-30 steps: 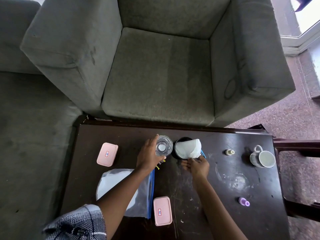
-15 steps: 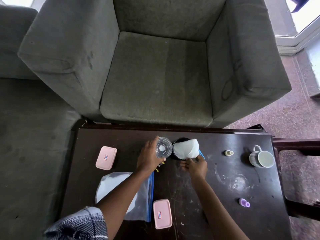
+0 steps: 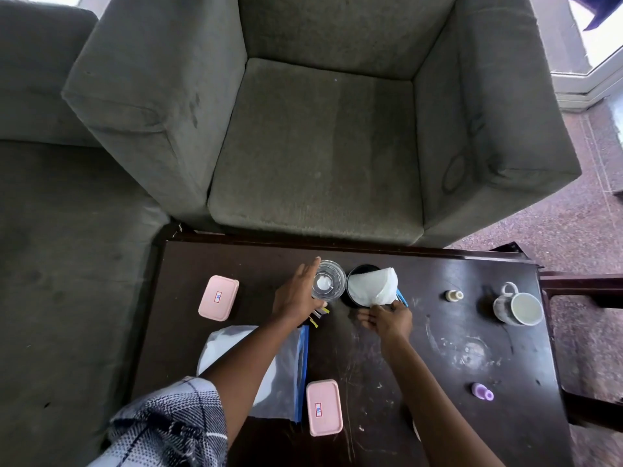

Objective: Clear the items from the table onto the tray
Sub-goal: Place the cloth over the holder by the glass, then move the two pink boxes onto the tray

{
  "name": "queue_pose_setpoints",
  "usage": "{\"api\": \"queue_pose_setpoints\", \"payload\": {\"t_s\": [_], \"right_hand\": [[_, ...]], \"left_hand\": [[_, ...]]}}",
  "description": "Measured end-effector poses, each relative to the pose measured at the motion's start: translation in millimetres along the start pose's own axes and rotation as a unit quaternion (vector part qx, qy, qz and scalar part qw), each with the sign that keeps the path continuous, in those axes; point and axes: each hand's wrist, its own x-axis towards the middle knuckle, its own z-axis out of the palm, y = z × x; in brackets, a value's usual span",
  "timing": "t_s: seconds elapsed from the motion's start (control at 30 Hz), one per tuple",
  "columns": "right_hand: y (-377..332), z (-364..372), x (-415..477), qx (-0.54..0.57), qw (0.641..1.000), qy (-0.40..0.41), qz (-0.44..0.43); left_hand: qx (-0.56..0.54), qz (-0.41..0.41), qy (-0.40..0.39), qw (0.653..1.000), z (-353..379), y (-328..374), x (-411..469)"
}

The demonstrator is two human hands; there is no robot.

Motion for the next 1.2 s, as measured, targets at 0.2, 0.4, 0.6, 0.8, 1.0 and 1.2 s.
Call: {"api": "queue_pose_setpoints", "payload": {"t_s": [0.2,0.4,0.6,0.8,1.0,1.2], "right_hand": [[-5,1,-5,0.010,1.000,-0.006,0.003],[-8,0,-10,0.012,1.000,-0.003,0.003],[20,-10,-16,0.006,1.000,0.017,0.016],[99,-17,-37,-0.141,0.987,-0.040,0.068],[145,-20,-63,-0.418,0.904,-0.081,0.039],[163,-14,-73,-0.364,0.928,-0.073,0.012]], "left_hand": [[0.016,0.005,-0.004,1.000,-3,-2,1],[0.015,0.019,-0.005,1.000,-1,-5,2],[0.042,-0.019,0.086,0.995,-11,-46,-7],[0.007,-0.273,0.133,0.953,-19,-130,-28],[-0.031,-0.278,0.074,0.957,-13,-159,-33],[-0.148,-0.246,0.157,0.945,-14,-146,-41]]}}
